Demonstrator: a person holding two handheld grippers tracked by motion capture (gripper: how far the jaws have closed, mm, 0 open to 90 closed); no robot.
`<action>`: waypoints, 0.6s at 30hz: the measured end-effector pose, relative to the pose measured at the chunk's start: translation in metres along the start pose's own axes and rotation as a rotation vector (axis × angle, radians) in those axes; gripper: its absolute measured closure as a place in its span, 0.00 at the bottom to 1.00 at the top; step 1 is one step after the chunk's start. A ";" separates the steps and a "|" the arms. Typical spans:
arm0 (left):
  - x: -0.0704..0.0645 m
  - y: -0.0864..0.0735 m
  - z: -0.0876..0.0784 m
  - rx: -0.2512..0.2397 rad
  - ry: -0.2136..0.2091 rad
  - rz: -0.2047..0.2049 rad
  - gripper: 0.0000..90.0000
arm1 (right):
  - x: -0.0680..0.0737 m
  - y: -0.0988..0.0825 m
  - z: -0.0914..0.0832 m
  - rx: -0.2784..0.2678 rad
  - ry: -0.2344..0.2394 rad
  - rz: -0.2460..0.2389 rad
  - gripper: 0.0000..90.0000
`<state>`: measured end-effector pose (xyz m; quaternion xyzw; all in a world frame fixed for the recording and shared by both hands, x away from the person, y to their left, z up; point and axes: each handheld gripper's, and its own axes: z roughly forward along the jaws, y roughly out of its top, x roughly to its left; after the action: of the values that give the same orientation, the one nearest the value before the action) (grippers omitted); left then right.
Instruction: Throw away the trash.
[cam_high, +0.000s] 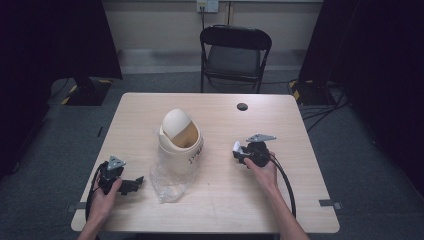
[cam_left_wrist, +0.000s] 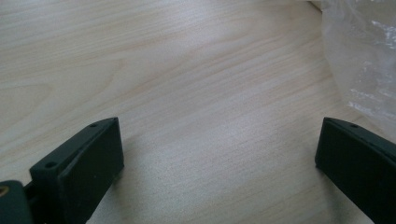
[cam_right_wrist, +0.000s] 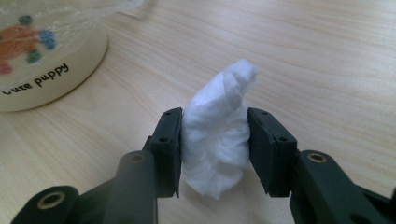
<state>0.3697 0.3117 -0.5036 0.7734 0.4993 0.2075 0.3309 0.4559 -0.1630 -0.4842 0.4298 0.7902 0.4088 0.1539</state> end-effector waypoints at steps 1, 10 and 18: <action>0.000 0.000 0.000 0.002 0.000 0.002 0.00 | 0.000 0.000 -0.001 -0.005 0.003 0.002 0.65; 0.000 0.000 0.000 0.000 0.000 0.001 0.00 | 0.006 0.006 -0.011 -0.034 0.031 -0.003 0.67; 0.000 0.000 0.000 0.000 0.000 0.000 0.00 | 0.013 0.011 -0.017 -0.069 0.056 0.013 0.67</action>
<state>0.3697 0.3117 -0.5036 0.7735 0.4992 0.2074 0.3309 0.4439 -0.1584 -0.4636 0.4179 0.7768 0.4486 0.1439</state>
